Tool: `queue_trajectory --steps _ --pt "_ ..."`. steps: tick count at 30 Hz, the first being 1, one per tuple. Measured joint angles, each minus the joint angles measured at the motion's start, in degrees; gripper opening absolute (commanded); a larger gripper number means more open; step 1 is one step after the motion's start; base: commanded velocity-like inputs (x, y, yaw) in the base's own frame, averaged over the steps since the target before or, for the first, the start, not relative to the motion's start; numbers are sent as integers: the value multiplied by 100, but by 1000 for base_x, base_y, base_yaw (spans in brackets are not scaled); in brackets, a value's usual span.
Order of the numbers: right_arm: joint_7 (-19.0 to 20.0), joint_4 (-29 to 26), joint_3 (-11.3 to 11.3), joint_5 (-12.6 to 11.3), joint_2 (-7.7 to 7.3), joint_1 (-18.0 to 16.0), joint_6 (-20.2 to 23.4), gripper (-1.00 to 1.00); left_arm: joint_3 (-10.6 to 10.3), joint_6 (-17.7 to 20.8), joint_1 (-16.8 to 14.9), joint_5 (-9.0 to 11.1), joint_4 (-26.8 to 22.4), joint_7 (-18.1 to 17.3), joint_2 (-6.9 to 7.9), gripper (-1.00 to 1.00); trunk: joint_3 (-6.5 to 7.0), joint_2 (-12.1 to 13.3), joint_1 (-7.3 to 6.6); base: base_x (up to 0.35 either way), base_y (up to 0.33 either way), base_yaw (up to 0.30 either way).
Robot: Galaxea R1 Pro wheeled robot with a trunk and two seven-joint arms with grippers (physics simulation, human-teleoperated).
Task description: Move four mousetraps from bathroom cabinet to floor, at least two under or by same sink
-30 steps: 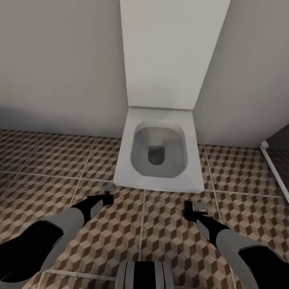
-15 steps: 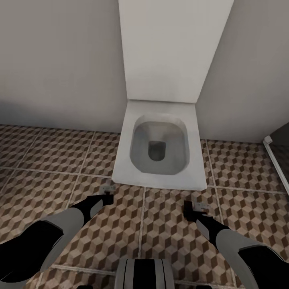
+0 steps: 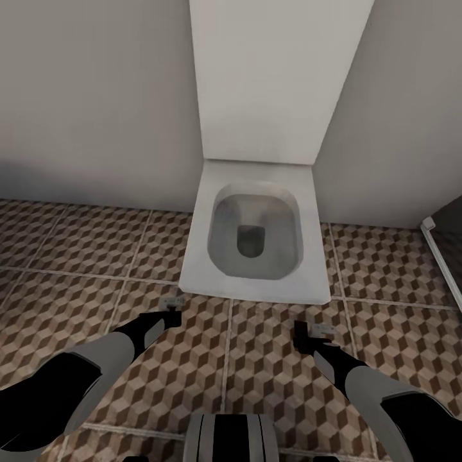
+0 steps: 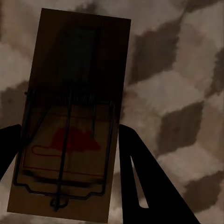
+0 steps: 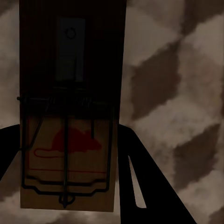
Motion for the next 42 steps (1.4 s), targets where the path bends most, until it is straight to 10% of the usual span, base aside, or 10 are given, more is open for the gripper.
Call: queue_trajectory --steps 42 --pt "0 60 0 2 -17 0 8 -100 0 -8 0 0 0 8 -2 -100 0 0 0 0 0 0"
